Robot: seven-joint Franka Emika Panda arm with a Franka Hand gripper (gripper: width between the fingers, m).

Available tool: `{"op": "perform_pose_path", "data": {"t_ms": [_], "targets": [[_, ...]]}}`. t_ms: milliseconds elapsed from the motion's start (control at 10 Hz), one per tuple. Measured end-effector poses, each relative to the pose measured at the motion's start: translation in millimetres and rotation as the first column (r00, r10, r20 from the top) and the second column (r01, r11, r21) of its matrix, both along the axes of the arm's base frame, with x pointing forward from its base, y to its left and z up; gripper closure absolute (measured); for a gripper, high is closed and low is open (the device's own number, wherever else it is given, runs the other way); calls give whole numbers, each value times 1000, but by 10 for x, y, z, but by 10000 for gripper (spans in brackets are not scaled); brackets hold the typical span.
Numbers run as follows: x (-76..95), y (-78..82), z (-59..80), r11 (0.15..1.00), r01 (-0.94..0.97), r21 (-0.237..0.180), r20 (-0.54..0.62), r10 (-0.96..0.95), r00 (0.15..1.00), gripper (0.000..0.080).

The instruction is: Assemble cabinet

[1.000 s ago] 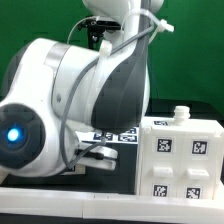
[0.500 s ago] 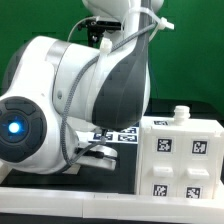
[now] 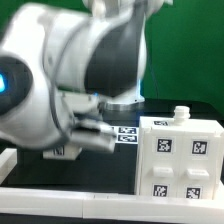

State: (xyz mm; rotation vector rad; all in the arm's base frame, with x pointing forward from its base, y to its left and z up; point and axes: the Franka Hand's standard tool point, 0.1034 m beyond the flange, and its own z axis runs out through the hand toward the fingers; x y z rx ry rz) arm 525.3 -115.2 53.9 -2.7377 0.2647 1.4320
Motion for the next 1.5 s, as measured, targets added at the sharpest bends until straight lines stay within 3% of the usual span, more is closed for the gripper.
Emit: {"op": "perform_pose_path", "data": {"t_ms": [100, 200, 500, 700, 800, 1100, 1200, 1400, 1500], "targets": [[-92, 2, 221, 1000, 21, 5, 46, -21, 999, 236], [-123, 13, 284, 1000, 25, -4, 83, -25, 996, 236], [49, 10, 264, 999, 6, -43, 340, 9, 940, 236], [229, 81, 570, 998, -55, -16, 508, 56, 860, 236], [322, 56, 635, 998, -43, -34, 612, 55, 789, 236], [322, 10, 622, 996, -24, -85, 741, 79, 667, 235], [387, -12, 594, 993, -12, -115, 803, 100, 588, 235], [283, 55, 405, 990, 19, -140, 866, 113, 487, 235], [305, 48, 387, 986, 35, -162, 900, 133, 415, 235]]}}
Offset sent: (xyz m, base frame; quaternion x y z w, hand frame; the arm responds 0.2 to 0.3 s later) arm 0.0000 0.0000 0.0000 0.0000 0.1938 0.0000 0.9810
